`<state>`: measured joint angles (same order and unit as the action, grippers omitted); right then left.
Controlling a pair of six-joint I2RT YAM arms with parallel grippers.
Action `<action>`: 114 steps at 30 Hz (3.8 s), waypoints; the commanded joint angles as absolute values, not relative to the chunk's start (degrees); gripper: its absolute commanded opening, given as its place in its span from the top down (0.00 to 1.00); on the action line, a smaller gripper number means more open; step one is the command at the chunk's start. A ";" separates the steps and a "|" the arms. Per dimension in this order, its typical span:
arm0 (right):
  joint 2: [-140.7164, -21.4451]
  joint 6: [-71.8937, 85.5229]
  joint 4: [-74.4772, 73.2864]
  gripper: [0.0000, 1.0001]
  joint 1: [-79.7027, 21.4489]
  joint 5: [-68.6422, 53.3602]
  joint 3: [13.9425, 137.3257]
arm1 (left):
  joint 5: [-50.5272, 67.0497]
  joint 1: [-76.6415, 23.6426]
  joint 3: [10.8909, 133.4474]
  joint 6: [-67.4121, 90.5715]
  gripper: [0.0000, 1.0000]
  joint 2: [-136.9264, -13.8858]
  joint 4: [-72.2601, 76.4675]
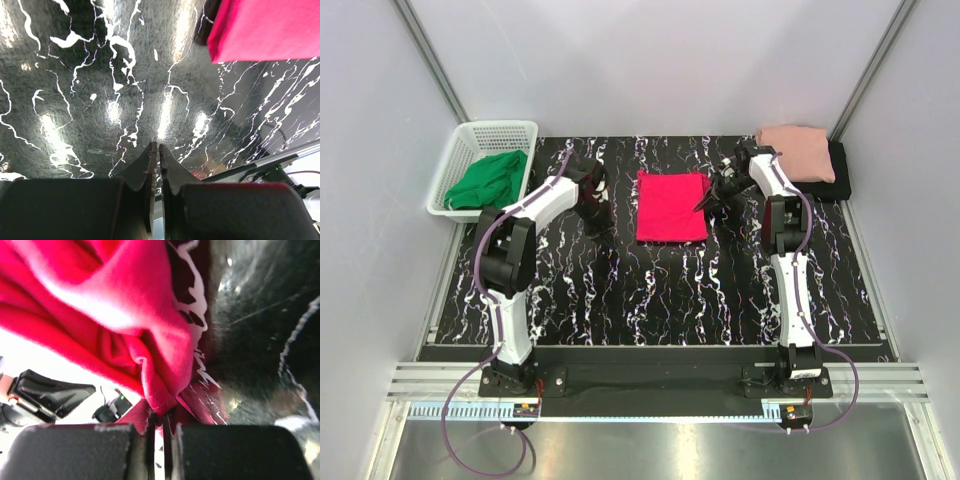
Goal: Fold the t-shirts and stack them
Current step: Fold the tshirt, then neatly place the folded tshirt to the corner
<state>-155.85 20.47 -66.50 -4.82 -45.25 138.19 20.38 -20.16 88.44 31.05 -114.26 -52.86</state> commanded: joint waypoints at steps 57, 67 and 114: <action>-153.29 26.80 -61.71 1.00 4.48 -36.65 157.85 | 24.17 -18.90 83.67 29.44 0.94 -111.71 -49.48; -150.56 26.63 -59.06 1.00 4.92 -37.80 155.48 | 24.17 -18.98 82.80 29.18 0.94 -112.59 -49.31; -144.93 23.91 -60.12 1.00 11.33 -26.98 158.03 | 25.93 -21.53 87.80 31.64 0.96 -117.33 -48.69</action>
